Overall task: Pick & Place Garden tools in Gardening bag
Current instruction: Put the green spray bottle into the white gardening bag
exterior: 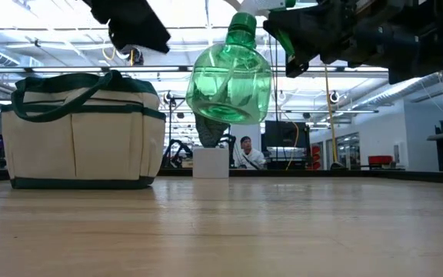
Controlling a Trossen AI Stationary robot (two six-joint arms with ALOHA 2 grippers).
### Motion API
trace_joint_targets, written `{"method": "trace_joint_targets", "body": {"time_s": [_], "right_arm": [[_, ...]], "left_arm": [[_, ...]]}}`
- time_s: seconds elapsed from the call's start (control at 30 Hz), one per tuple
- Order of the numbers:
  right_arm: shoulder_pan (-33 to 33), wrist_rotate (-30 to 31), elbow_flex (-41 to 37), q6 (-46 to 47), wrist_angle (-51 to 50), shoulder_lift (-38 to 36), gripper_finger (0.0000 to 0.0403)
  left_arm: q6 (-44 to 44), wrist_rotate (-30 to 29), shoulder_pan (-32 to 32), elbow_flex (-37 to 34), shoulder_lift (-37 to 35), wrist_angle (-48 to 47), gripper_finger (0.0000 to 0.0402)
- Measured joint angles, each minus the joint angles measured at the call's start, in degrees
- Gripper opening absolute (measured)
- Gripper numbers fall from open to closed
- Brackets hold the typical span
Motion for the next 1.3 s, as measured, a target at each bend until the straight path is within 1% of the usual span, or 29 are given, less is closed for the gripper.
{"method": "trace_joint_targets", "body": {"time_s": [0.13, 0.33, 0.5, 0.63, 0.77, 0.97, 1.17, 1.3], "right_arm": [[-1.1, -4.6, 0.0, 0.9, 0.9, 0.0, 0.0036], [-3.6, -10.6, 0.1, 8.2, 2.9, 0.0, 0.0036], [-5.6, -11.2, 0.1, 16.0, 3.1, 0.0, 0.0038], [-7.2, -13.2, 0.7, 24.3, 3.2, 0.0, 0.0038], [-8.2, -15.0, 2.0, 32.2, 3.3, 0.0, 0.0038], [-9.6, -15.0, 2.8, 41.7, 2.7, 0.0, 0.0038], [-10.9, -14.7, 4.0, 50.9, 1.0, 0.0, 0.0038], [-11.1, -14.6, 5.0, 56.2, -2.5, 0.0, 0.0038]], "left_arm": [[5.0, 0.0, -1.3, 0.0, 0.0, 3.9, 0.0170], [15.4, -0.1, -2.3, 0.0, 0.7, 8.7, 0.0170], [25.2, -0.2, -3.0, 0.0, 1.1, 12.3, 0.0170], [36.7, -0.3, -3.6, 0.0, 1.6, 13.7, 0.0170], [46.9, -2.4, -4.0, 0.0, 2.3, 15.1, 0.0170], [55.7, -5.7, -4.5, 0.0, 2.2, 17.8, 0.0170], [63.3, -5.9, -4.5, 0.0, 2.1, 18.8, 0.0170], [69.1, -7.3, -4.5, 0.0, 2.1, 19.5, 0.0170]]}}
